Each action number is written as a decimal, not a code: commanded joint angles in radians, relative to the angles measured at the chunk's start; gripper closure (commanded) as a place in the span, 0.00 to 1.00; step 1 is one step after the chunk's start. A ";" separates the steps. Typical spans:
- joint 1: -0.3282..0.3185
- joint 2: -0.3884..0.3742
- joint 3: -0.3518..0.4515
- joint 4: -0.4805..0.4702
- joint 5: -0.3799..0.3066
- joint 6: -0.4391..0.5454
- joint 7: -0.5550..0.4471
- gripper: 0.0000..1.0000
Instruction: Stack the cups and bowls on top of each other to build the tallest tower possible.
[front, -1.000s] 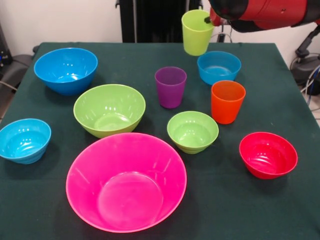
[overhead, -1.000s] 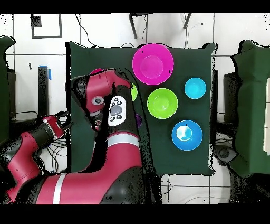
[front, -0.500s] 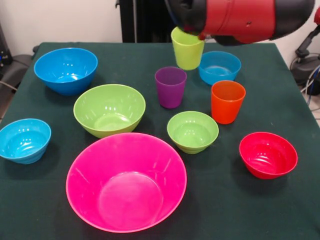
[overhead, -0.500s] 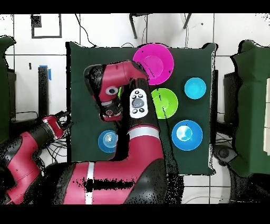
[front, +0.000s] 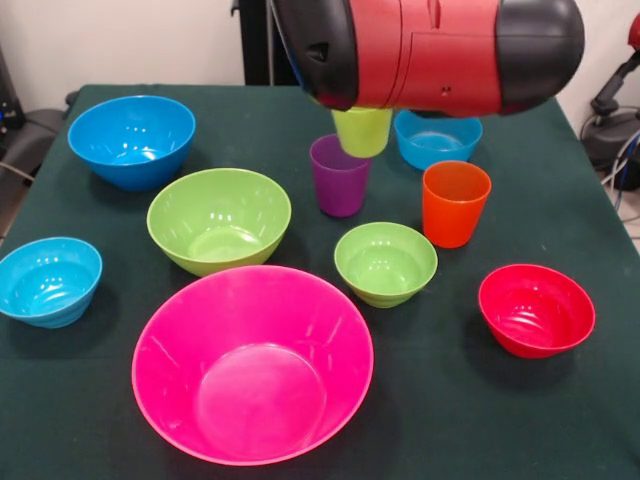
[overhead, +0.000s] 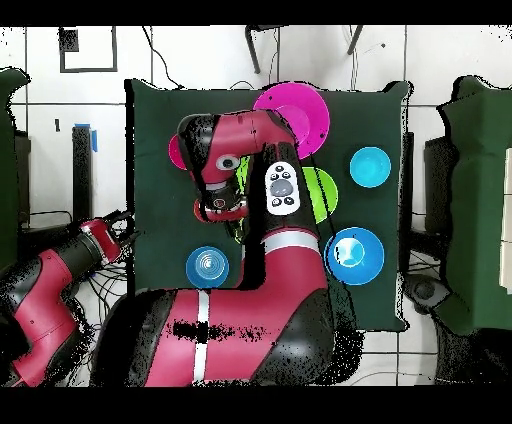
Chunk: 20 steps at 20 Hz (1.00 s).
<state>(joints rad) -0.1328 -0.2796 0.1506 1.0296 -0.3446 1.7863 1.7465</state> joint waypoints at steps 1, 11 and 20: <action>0.002 0.036 0.127 -0.073 -0.090 0.100 -0.286 1.00; -0.008 -0.052 0.123 0.048 -0.074 0.073 -0.228 1.00; -0.021 -0.082 0.125 0.082 -0.080 0.083 -0.216 1.00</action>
<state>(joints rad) -0.1344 -0.3325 0.2017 1.0491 -0.3616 1.8188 1.7465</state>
